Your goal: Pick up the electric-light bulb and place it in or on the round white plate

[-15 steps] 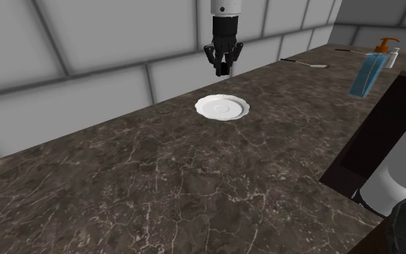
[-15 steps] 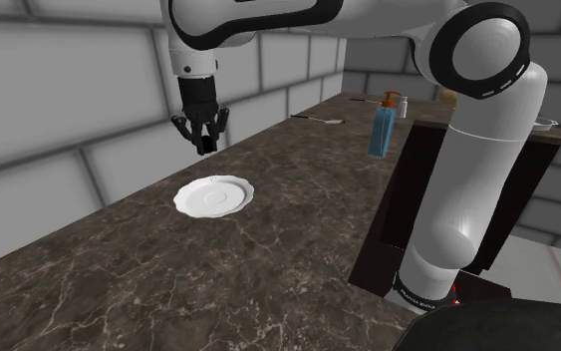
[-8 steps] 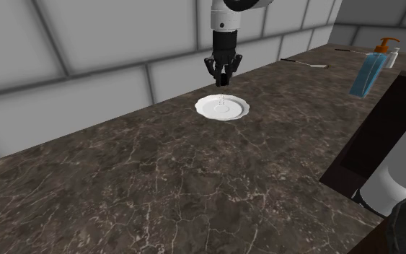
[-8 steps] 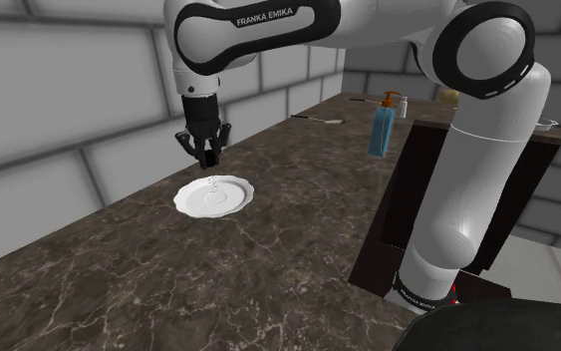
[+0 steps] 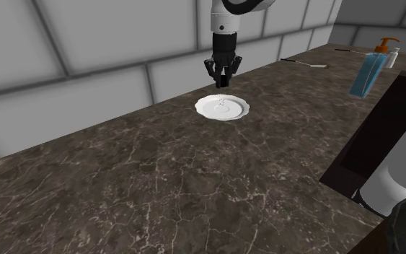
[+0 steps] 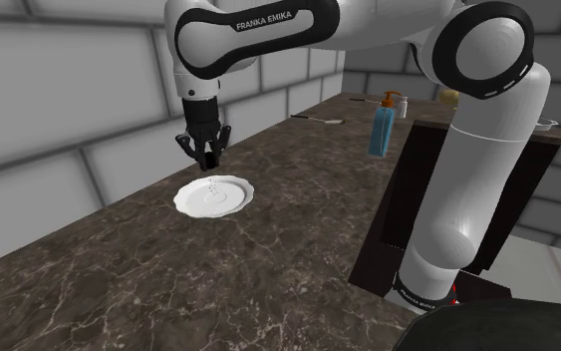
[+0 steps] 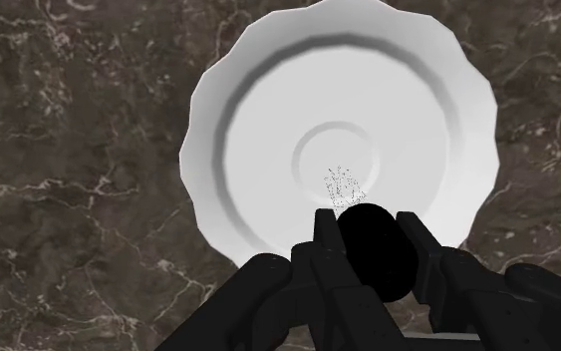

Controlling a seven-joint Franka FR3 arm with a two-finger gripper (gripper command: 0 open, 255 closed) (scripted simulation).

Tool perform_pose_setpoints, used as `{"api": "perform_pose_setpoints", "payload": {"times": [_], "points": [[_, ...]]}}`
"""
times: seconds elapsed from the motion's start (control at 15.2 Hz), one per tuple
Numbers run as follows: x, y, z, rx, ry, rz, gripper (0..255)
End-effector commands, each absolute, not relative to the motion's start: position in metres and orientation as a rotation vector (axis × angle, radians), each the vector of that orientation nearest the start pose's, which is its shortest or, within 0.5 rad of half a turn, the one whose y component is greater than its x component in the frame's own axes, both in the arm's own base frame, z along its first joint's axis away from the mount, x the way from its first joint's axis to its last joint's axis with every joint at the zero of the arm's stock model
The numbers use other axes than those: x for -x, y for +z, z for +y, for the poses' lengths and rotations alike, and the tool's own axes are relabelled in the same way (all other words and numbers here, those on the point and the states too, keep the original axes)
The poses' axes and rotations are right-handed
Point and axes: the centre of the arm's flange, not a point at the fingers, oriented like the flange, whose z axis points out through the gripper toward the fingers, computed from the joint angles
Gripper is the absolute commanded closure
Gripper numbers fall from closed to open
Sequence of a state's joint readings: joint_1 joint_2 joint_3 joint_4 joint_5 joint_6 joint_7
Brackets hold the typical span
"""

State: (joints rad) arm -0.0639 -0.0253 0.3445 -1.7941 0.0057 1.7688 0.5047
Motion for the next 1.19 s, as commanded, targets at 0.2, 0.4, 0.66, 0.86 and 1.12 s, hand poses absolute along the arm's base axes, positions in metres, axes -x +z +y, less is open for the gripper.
{"api": "perform_pose_setpoints", "payload": {"times": [0.2, 0.4, 0.66, 0.86, 1.12], "points": [[-0.533, 0.548, 0.156, 3.125, 0.0, 0.354, 0], [-0.533, 0.562, 0.156, 3.125, 0.0, 0.354, 0], [-0.533, 0.598, 0.156, 3.125, 0.0, 0.354, 0], [-0.533, 0.598, 0.156, 3.125, 0.0, 0.354, 0], [-0.533, 0.598, 0.156, 3.125, 0.0, 0.354, 0]]}}
